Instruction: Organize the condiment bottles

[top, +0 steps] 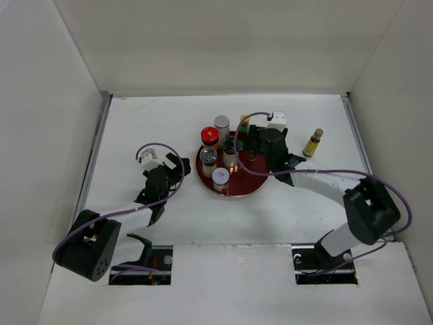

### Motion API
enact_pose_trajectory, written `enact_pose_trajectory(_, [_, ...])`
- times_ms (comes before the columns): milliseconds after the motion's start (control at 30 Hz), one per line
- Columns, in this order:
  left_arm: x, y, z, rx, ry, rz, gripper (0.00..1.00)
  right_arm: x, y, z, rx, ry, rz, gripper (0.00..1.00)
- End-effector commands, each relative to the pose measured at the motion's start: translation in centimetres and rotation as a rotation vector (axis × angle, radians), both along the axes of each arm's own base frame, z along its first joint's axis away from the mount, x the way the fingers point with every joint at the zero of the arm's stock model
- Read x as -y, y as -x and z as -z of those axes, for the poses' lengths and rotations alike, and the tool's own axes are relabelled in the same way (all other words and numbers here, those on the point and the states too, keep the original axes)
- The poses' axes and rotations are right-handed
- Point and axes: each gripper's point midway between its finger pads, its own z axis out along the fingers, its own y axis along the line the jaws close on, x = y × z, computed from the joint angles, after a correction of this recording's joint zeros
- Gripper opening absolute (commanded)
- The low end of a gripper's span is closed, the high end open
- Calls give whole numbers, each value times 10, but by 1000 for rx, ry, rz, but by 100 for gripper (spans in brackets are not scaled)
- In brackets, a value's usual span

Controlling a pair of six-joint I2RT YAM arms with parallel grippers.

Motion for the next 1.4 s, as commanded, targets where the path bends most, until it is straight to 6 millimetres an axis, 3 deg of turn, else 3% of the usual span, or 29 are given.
enact_pose_trajectory(0, [3,-8,-21,68,39,0,99,31,-1,-61,143,-51,91,90])
enact_pose_trajectory(67, [5,-8,-21,64,40,6,99,60,-2,-71,162,-41,164,91])
enact_pose_trajectory(200, [6,-7,-22,69,41,7,99,140,-3,-87,199,3,378,93])
enact_pose_trajectory(300, [5,-8,-20,61,41,8,99,194,-3,-88,175,103,504,96])
enact_pose_trajectory(367, [7,-7,-22,68,44,14,99,219,-7,-82,146,135,564,96])
enact_pose_trajectory(433, [7,-7,-21,64,41,12,99,232,-13,-71,118,140,588,96])
enact_pose_trajectory(533, [7,-8,-20,61,42,14,99,240,-26,-58,73,146,586,95])
enact_pose_trajectory(667, [7,-7,-21,66,42,12,99,236,-40,-43,35,120,546,90])
enact_pose_trajectory(867, [5,-7,-22,70,43,5,99,237,-51,-25,-12,112,540,66])
enact_pose_trajectory(933, [4,-8,-18,58,38,1,99,237,-51,-23,-22,115,538,52])
enact_pose_trajectory(967, [4,-9,-18,54,37,4,99,238,-52,-23,-22,113,539,45])
enact_pose_trajectory(1067, [4,-8,-20,62,38,1,99,235,-52,-27,-16,109,535,37])
enact_pose_trajectory(1233, [2,-8,-20,61,38,-5,100,235,-40,-60,69,70,555,34])
enact_pose_trajectory(1367, [0,-8,-19,62,34,-15,100,207,-23,-80,117,47,493,35])
